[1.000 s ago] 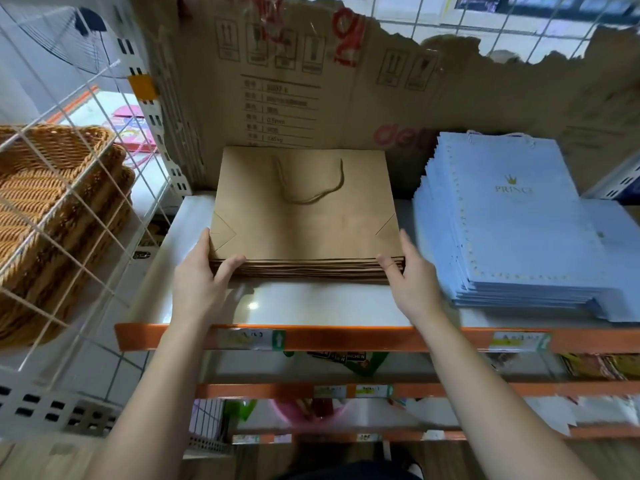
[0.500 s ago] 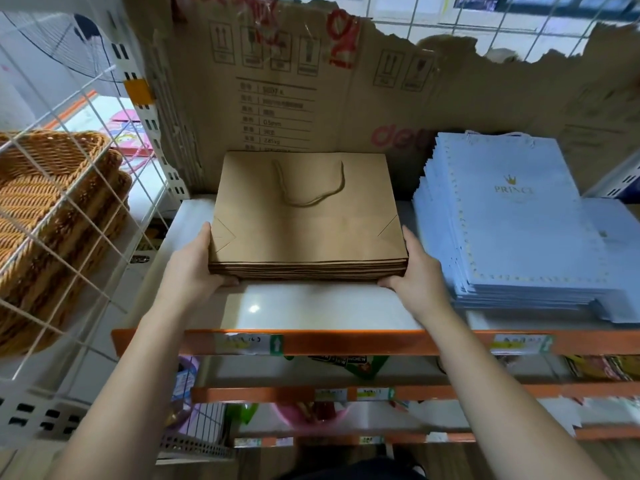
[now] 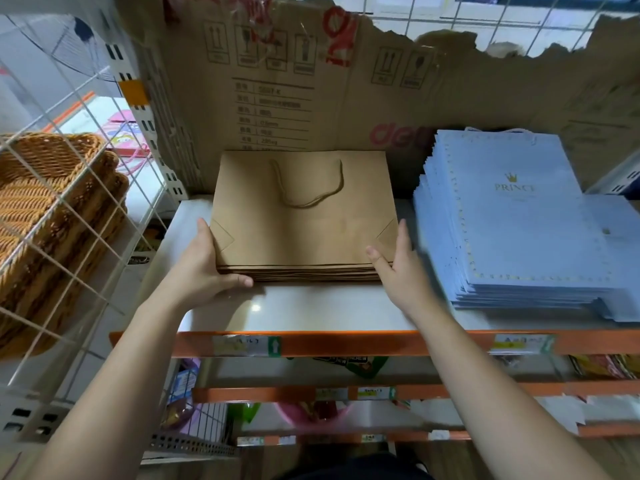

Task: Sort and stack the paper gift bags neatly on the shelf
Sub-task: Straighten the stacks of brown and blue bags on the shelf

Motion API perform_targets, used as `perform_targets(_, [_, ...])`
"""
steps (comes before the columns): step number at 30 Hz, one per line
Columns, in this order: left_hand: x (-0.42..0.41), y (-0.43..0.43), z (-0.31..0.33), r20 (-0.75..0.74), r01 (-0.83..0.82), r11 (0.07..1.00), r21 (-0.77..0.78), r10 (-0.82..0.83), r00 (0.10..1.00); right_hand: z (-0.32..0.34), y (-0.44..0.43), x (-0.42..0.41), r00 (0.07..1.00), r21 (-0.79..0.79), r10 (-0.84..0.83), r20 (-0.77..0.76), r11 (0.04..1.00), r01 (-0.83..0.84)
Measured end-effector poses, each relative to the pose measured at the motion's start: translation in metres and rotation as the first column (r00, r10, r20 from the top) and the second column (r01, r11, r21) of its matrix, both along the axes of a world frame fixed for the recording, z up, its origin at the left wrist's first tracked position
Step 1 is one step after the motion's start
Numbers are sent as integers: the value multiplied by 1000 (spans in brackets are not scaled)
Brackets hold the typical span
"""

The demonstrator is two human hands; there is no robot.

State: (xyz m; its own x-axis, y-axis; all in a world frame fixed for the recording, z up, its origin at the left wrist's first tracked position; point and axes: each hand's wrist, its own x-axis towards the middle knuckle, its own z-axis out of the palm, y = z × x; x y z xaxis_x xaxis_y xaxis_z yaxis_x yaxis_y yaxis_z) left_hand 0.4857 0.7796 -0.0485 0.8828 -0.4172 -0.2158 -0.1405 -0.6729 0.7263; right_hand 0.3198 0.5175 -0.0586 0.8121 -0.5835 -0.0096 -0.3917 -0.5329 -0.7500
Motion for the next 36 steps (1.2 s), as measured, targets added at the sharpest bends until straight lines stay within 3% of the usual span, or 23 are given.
perform_targets(1, [-1, -1, 1, 24, -5, 1000, 29, 4, 1000, 3, -1, 0, 1000, -11, 0, -14, 1000, 0])
perform_targets(5, [-17, -17, 14, 419, -2, 972, 234, -99, 902, 22, 3, -10, 999, -141, -5, 38, 990, 10])
perform_targets(9, [-47, -53, 37, 416, 142, 987, 77, -161, 895, 47, 3, -37, 972, -286, 58, 226, 958, 9])
perform_targets(14, [-90, -116, 42, 488, 283, 959, -8, -243, 838, 61, -37, -87, 859, -387, 4, 512, 894, 227])
perform_targets(19, [-146, -175, 42, 444, 335, 940, -58, -276, 852, 54, -107, -141, 831, -338, -131, 541, 870, 358])
perform_targets(21, [-170, -198, 41, 353, 368, 927, -70, -322, 878, 49, -139, -164, 844, -283, -168, 510, 893, 349])
perform_targets(24, [-198, -228, 31, 205, 365, 920, -143, -333, 920, 37, -177, -191, 877, -7, -207, 433, 973, 233])
perform_targets(27, [-214, -250, 10, 95, 256, 935, -247, -239, 966, 27, -193, -204, 920, 259, -206, 333, 958, 121])
perform_targets(30, [-224, -261, -9, -24, 85, 915, -393, -102, 994, 20, -198, -208, 942, 374, -175, 287, 926, 58])
perform_targets(36, [-230, -272, -22, 160, -47, 990, -131, 68, 985, 12, -213, -209, 974, 458, -54, 221, 887, -55])
